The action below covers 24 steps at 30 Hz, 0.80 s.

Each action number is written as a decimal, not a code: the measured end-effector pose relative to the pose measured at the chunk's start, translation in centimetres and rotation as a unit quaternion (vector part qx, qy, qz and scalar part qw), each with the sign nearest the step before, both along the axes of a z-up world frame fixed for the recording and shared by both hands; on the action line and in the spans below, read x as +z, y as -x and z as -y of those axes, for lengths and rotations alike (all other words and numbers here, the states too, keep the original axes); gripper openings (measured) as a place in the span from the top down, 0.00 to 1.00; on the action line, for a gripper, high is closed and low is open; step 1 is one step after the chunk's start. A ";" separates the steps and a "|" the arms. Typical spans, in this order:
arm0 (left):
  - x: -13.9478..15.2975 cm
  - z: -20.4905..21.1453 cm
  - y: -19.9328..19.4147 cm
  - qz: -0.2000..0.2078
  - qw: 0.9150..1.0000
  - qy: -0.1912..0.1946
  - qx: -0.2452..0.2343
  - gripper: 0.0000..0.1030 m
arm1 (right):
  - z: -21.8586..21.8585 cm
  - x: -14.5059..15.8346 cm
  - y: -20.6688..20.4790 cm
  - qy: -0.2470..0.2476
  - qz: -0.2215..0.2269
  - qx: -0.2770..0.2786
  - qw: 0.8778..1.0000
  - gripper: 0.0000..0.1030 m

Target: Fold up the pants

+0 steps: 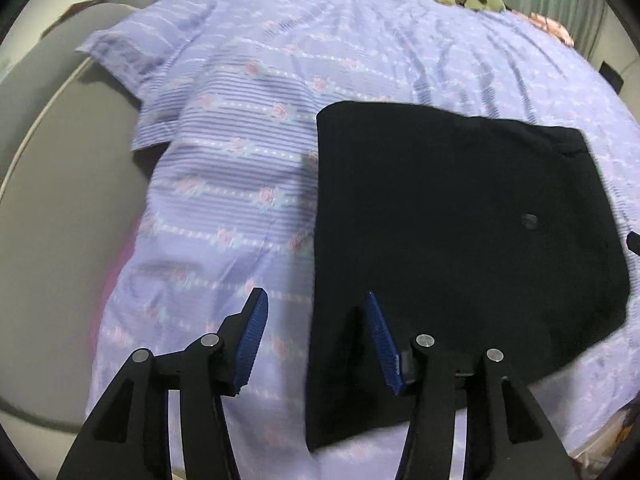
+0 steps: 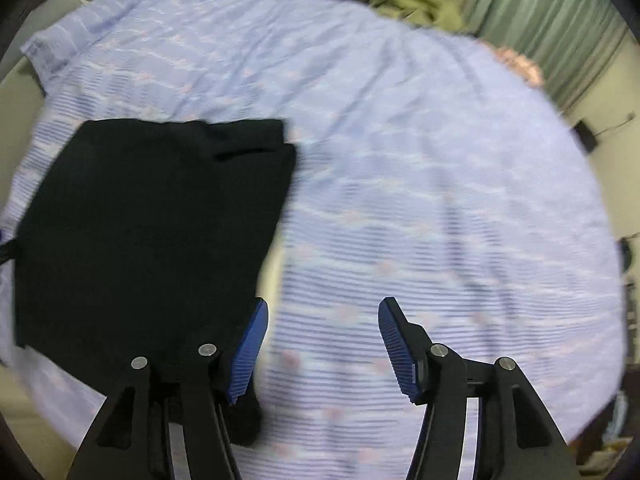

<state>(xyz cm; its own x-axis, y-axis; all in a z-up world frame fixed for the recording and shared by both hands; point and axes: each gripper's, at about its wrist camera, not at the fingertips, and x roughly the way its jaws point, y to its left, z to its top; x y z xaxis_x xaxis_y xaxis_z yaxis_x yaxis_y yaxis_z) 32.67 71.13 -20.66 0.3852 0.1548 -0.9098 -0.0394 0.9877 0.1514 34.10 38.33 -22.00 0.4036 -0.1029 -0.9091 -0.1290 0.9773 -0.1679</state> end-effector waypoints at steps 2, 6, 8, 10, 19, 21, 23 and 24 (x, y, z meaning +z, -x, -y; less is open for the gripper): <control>1.6 1.2 1.5 0.015 1.000 0.003 0.001 0.41 | 1.1 1.4 1.2 -0.012 0.008 0.006 1.000 0.44; 5.9 4.6 5.4 0.061 0.998 0.006 0.005 0.30 | 3.3 5.2 4.8 -0.031 0.044 0.025 0.998 0.32; 8.1 6.3 7.2 0.084 0.996 0.001 0.006 0.22 | 4.8 7.1 6.6 -0.041 0.064 0.028 0.997 0.26; 10.7 8.4 9.4 0.112 0.994 -0.007 0.004 0.16 | 6.7 9.2 8.7 -0.045 0.083 0.032 0.995 0.25; 19.0 17.8 17.3 0.198 0.980 0.007 -0.003 0.00 | 14.3 16.4 17.6 -0.066 0.138 0.033 0.988 0.15; 20.3 20.2 19.0 0.203 0.979 0.016 -0.003 0.00 | 15.9 17.7 19.5 -0.070 0.147 0.031 0.986 0.14; 21.1 22.1 20.2 0.204 0.979 0.027 0.000 0.00 | 18.0 19.0 21.6 -0.072 0.158 0.027 0.985 0.13; 21.5 23.3 21.0 0.202 0.979 0.038 0.002 0.00 | 18.7 19.5 22.3 -0.072 0.162 0.027 0.984 0.12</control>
